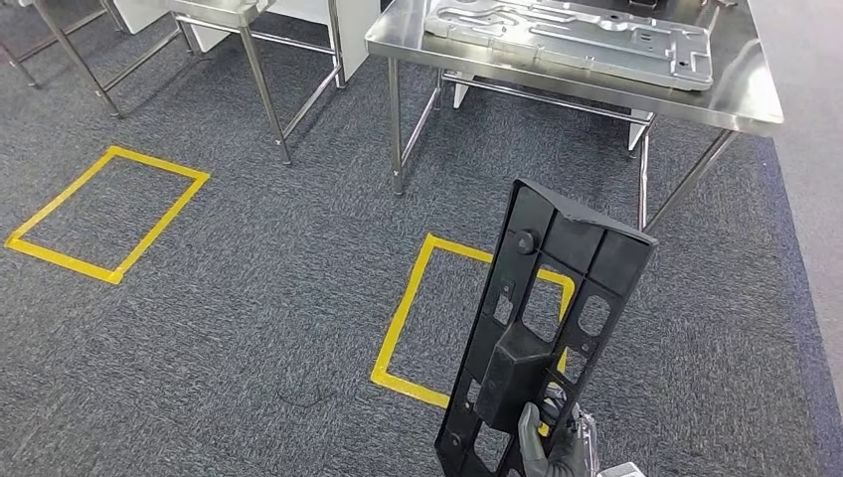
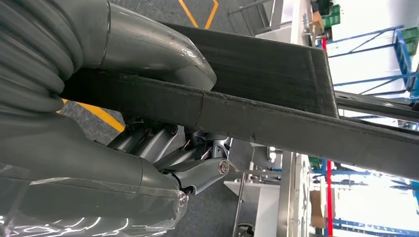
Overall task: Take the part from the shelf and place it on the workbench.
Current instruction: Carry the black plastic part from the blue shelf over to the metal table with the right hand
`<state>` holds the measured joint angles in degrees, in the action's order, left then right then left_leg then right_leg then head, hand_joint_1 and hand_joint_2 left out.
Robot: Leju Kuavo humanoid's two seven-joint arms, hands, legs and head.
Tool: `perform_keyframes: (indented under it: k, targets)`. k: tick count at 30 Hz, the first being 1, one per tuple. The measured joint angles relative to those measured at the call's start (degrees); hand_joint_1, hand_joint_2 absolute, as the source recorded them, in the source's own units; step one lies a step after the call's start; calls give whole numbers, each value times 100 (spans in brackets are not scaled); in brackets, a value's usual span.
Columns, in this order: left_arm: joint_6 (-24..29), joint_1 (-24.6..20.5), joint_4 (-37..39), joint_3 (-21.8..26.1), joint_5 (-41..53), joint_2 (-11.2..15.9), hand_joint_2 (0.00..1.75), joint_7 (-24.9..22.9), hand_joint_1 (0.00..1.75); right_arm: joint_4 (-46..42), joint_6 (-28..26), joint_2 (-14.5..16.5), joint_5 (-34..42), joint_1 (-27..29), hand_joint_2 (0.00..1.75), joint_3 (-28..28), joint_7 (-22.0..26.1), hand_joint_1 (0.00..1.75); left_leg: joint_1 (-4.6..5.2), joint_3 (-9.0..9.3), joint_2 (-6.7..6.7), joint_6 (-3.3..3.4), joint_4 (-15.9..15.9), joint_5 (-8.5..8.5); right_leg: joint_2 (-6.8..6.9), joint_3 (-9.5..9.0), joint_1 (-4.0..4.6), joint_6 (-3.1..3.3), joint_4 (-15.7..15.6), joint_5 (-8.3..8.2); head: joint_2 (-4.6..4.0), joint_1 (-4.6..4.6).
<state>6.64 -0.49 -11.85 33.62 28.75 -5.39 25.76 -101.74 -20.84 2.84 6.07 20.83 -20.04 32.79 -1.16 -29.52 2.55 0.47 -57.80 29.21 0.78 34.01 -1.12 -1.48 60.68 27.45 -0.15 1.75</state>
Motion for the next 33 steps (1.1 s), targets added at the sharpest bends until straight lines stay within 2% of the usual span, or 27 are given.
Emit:
perform_keyframes:
  k: [1, 3, 5, 6, 7, 9, 10, 11, 12, 14, 16, 17, 19, 21, 22, 24, 25, 26, 27, 29, 30, 31, 33]
  targets:
    - [-1, -4, 0, 16, 0, 0, 0, 1, 0, 0, -9, -4, -5, -3, 175, -9, -3, 175, 6, 8, 7, -29, 0, 10, 19, -88, 20, 26, -172, -26, 0, 0]
    - [-6, -7, 0, 40, 2, 1, 0, 1, 0, 0, -34, -15, -22, -1, 175, -26, -8, 175, 10, 23, 20, -97, 17, 12, 5, -92, 57, 78, -216, -8, 0, 0]
    - [-16, -11, -1, 51, 9, 2, 0, 2, 0, 0, -67, -25, -40, -2, 175, -50, -17, 175, -8, 22, -16, -161, -24, 67, -28, -120, 38, 151, -269, -27, 0, 0]
    - [-24, -11, -1, 53, 17, 1, 0, 2, 0, 0, -77, -28, -44, -10, 175, -68, -26, 175, -16, -35, -61, -180, -172, 170, -48, -139, 24, 191, -302, -40, 0, 0]
    - [-29, -7, -1, 55, 31, 1, 0, 2, 0, 0, -80, -31, -41, -19, 175, -87, -38, 175, -23, -159, -119, -189, -448, 331, -65, -157, 13, 223, -326, -49, 0, 1]
    - [-36, 11, 0, 60, 52, 1, 0, 0, 0, 2, -84, -37, -31, -34, 175, -114, -56, 175, -21, -543, -190, -197, -1237, 680, -103, -164, 35, 265, -327, -41, 0, 1]
    - [-34, 20, 0, 63, 60, 2, 0, -1, 0, 5, -89, -41, -28, -35, 175, -122, -61, 175, -20, -706, -201, -199, -1541, 759, -129, -169, 47, 276, -323, -35, 0, 2]
    - [-33, 26, 0, 67, 59, 4, 0, -2, 0, 10, -93, -46, -28, -35, 175, -127, -63, 175, -19, -780, -204, -195, -1641, 713, -159, -178, 57, 282, -316, -27, 0, 1]
    - [-32, 29, 0, 69, 60, 7, 0, -2, 0, 14, -96, -52, -28, -35, 175, -133, -64, 175, -18, -761, -206, -186, -1541, 574, -190, -191, 62, 283, -308, -18, 0, 2]
    - [-31, 26, -1, 75, 61, 9, 0, -2, 0, 19, -97, -61, -28, -38, 175, -148, -66, 175, -17, -498, -228, -151, -860, 149, -239, -214, 65, 262, -275, 14, 0, 1]
    - [-32, 16, -2, 86, 64, 10, 0, -5, 0, 22, -116, -68, -31, -47, 175, -160, -66, 175, -1, -270, -269, -107, -265, -59, -276, -199, 82, 205, -224, 60, 0, 1]
    - [-34, 12, -2, 92, 66, 10, 0, -7, 0, 23, -135, -72, -37, -51, 175, -164, -66, 175, 12, -228, -285, -78, -126, -64, -288, -194, 87, 169, -205, 67, 0, 1]
    - [-53, 16, -2, 99, 76, 9, 0, -4, 0, 27, -187, -83, -57, -51, 175, -172, -64, 175, 18, -198, -278, -6, -78, -43, -289, -179, 87, 92, -146, 35, 0, 1]
    - [-80, 22, -2, 104, 98, 10, 0, 9, 0, 32, -223, -100, -80, -60, 175, -186, -61, 175, 2, -128, -263, 64, -46, -43, -226, -110, 73, 18, 66, 105, 0, 0]
    - [-91, 21, -2, 111, 110, 10, 0, 15, 0, 33, -233, -112, -88, -72, 175, -196, -61, 175, -3, -99, -255, 84, -41, -41, -187, 1, 61, -12, 295, 240, 0, -1]
    - [-108, 21, -2, 136, 131, 13, 0, 21, 0, 39, -261, -131, -96, -89, 175, -218, -60, 175, 2, -80, -238, 102, -43, -19, -140, 359, 41, -66, 934, 561, 0, 0]
    - [-115, 25, -2, 153, 140, 14, 0, 21, 0, 47, -278, -139, -98, -92, 175, -227, -60, 175, 4, -67, -228, 103, -44, -1, -135, 545, 32, -84, 1219, 664, 0, 0]
    - [-122, 30, -2, 169, 153, 15, 0, 19, 0, 57, -293, -146, -105, -93, 175, -235, -60, 175, 4, -42, -220, 98, -45, 25, -127, 652, 25, -88, 1334, 657, 0, 0]
    - [-128, 35, -2, 180, 166, 16, 0, 15, 0, 68, -313, -155, -126, -93, 175, -242, -60, 175, 2, -2, -213, 88, -45, 56, -116, 668, 18, -86, 1265, 540, 0, 0]
    - [-143, 43, -2, 193, 197, 16, 0, 3, 0, 83, -408, -167, -240, -102, 175, -249, -68, 175, -5, 106, -201, 54, -41, 138, -76, 426, 12, -52, 624, 88, 0, 0]
    - [-148, 41, -2, 196, 216, 17, 0, -6, 0, 86, -495, -168, -343, -118, 175, -250, -97, 175, -5, 159, -195, 28, -39, 177, -46, 300, 25, -30, 293, -22, 0, -1]
    - [-152, 36, -3, 198, 241, 19, 0, -18, 0, 84, -600, -168, -471, -141, 175, -250, -145, 175, -3, 193, -187, -6, -27, 212, -18, 210, 47, 12, 68, -55, 0, 1]
    - [-157, 34, -4, 204, 298, 25, 0, -38, 0, 59, -814, -168, -748, -184, 175, -250, -302, 175, 11, 268, -171, -84, -15, 250, 5, 169, 82, 110, -58, 18, 0, 0]
